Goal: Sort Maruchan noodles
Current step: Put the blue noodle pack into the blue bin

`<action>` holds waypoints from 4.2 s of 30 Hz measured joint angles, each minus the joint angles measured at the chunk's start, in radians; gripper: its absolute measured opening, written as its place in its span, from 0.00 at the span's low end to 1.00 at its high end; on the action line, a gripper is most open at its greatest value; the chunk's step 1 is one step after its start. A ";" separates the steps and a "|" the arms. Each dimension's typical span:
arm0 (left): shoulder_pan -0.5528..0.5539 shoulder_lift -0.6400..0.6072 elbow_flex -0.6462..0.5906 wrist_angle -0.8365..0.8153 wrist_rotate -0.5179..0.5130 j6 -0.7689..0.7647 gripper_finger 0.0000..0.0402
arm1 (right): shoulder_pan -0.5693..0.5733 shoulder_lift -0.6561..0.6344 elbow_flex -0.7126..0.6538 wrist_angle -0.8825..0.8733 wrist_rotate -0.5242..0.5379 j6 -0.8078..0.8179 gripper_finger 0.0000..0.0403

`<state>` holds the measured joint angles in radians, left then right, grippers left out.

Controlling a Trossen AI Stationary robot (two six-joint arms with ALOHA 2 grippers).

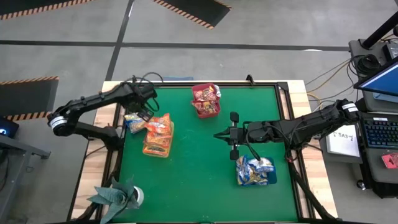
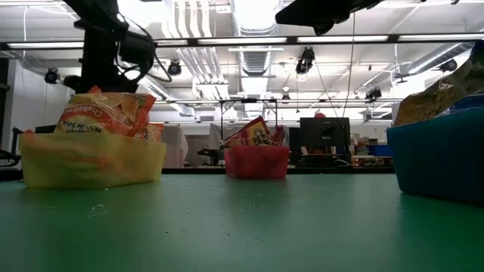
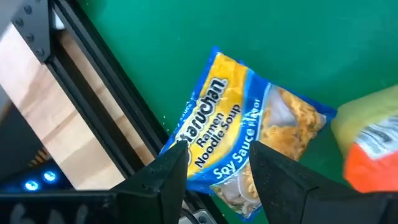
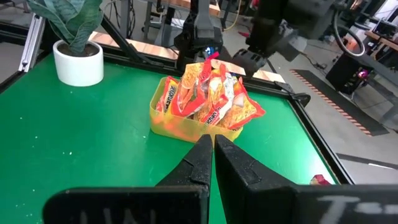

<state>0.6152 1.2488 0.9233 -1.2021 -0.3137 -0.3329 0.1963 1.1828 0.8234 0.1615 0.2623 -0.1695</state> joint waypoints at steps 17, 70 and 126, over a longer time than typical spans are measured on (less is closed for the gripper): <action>0.245 0.133 -0.012 0.028 0.088 0.088 0.37 | 0.000 0.000 -0.002 -0.031 0.000 -0.024 0.02; 0.231 0.256 0.072 0.397 0.146 0.265 0.00 | 0.000 0.000 0.000 -0.075 -0.004 0.002 0.02; -0.779 0.473 0.243 0.926 0.252 0.208 0.00 | 0.016 -0.138 -0.042 -0.255 -0.218 0.238 0.02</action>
<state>-0.1635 1.7213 1.1663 -0.2760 -0.0620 -0.1251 0.2119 1.0449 0.7818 -0.0938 0.0441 0.0687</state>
